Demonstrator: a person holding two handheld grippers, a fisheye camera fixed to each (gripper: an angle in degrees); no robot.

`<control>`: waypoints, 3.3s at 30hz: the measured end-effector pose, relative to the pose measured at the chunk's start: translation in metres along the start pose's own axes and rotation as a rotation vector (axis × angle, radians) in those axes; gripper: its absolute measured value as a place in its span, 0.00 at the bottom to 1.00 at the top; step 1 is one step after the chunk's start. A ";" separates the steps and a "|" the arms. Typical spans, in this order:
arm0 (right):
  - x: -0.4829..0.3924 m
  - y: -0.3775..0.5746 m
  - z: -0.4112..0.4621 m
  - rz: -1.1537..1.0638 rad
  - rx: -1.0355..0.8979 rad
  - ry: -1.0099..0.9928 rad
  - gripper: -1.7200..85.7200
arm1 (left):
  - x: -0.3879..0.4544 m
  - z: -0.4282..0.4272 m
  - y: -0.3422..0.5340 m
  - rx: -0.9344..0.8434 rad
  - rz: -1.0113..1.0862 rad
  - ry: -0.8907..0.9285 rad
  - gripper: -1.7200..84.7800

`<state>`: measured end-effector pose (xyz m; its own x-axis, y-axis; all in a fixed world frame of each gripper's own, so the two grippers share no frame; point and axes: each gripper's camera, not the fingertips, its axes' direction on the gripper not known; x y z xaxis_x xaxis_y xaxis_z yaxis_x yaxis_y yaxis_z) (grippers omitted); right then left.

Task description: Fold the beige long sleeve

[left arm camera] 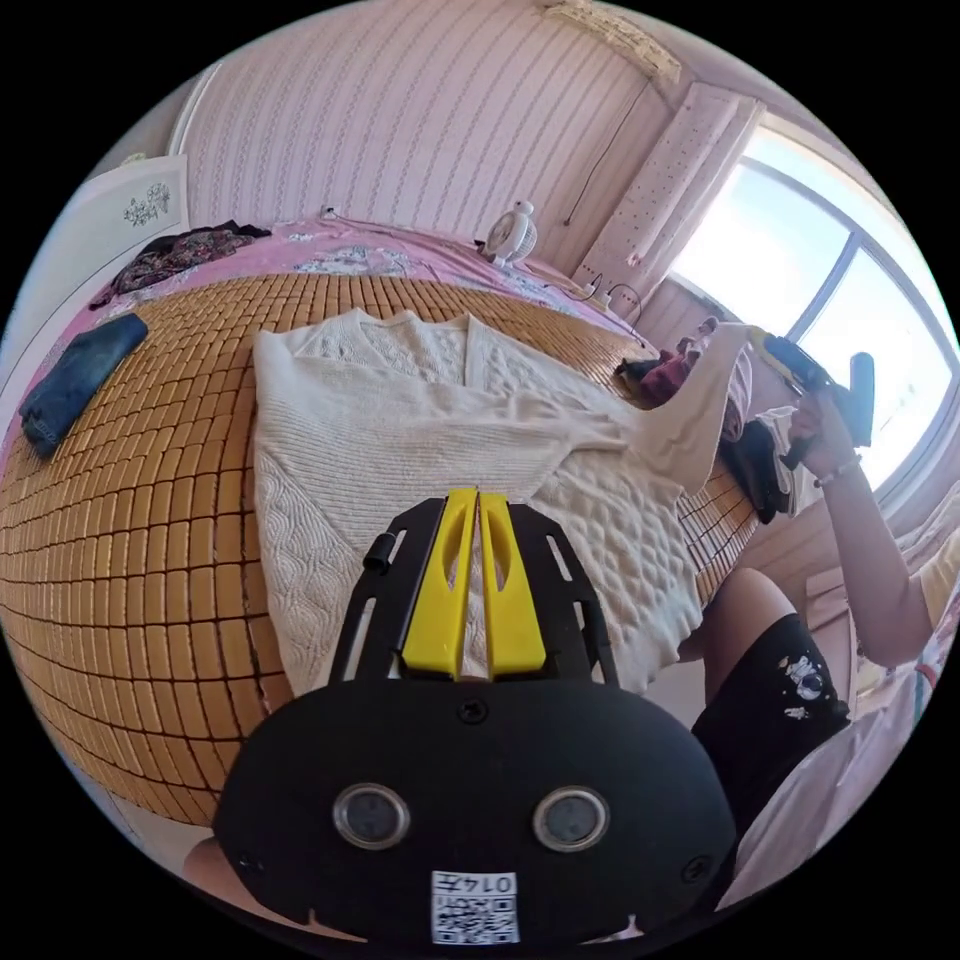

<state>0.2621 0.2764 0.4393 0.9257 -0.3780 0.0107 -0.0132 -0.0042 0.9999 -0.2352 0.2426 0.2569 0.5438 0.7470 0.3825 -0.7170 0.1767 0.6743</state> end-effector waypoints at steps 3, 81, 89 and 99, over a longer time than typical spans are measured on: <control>-0.095 -0.030 0.051 -0.171 -0.015 -0.296 0.06 | -0.012 -0.040 0.005 0.085 -0.034 -0.015 0.01; -0.122 0.099 0.024 -0.166 -0.618 0.192 0.16 | 0.025 -0.037 0.113 -0.184 0.031 -0.049 0.08; -0.066 0.106 0.033 0.046 -0.656 0.019 0.05 | 0.020 0.007 0.112 -0.293 0.034 -0.133 0.02; -0.042 0.058 0.042 -0.069 -0.610 0.161 0.05 | 0.007 0.035 0.079 -0.246 -0.006 -0.124 0.03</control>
<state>0.2071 0.2533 0.4962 0.9627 -0.2512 -0.1005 0.2222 0.5223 0.8233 -0.2726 0.2394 0.3354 0.5862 0.6644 0.4636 -0.7901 0.3424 0.5084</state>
